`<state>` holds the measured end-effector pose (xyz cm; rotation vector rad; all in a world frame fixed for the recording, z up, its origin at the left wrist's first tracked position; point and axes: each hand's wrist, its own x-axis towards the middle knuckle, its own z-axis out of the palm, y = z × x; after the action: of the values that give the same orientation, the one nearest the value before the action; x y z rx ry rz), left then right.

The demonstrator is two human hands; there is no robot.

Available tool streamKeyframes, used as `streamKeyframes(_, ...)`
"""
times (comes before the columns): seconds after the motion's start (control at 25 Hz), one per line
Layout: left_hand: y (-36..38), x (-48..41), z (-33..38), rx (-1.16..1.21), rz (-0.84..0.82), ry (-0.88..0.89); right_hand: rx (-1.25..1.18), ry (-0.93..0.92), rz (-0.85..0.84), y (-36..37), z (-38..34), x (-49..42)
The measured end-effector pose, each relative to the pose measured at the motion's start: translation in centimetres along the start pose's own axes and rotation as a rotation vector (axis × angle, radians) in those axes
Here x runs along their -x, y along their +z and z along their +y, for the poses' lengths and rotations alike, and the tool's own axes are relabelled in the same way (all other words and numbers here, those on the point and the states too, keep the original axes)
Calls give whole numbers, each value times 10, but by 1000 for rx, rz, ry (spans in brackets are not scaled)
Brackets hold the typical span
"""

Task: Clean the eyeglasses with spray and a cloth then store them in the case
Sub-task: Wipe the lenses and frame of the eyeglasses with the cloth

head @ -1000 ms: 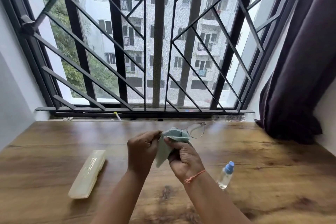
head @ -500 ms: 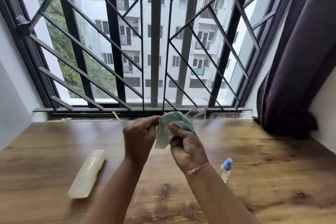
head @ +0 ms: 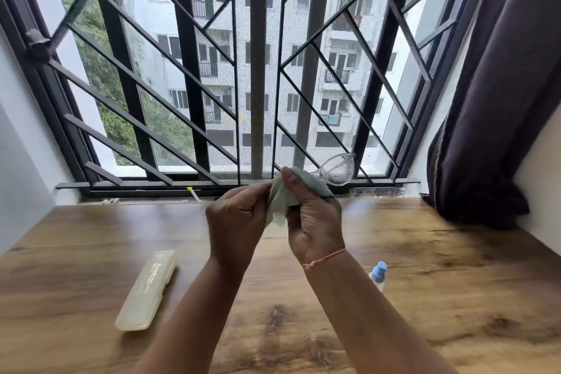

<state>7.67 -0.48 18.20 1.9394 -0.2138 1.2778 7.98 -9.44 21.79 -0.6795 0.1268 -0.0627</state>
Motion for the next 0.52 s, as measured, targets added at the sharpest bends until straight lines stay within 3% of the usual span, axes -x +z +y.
streamKeyframes(0.2, -4, -7, 3, -22, 49, -21, -44, 4, 0, -8, -12, 1)
streamKeyframes(0.52, -11, -34, 11, -44, 87, 7, 88, -3, -173, -12, -29, 10)
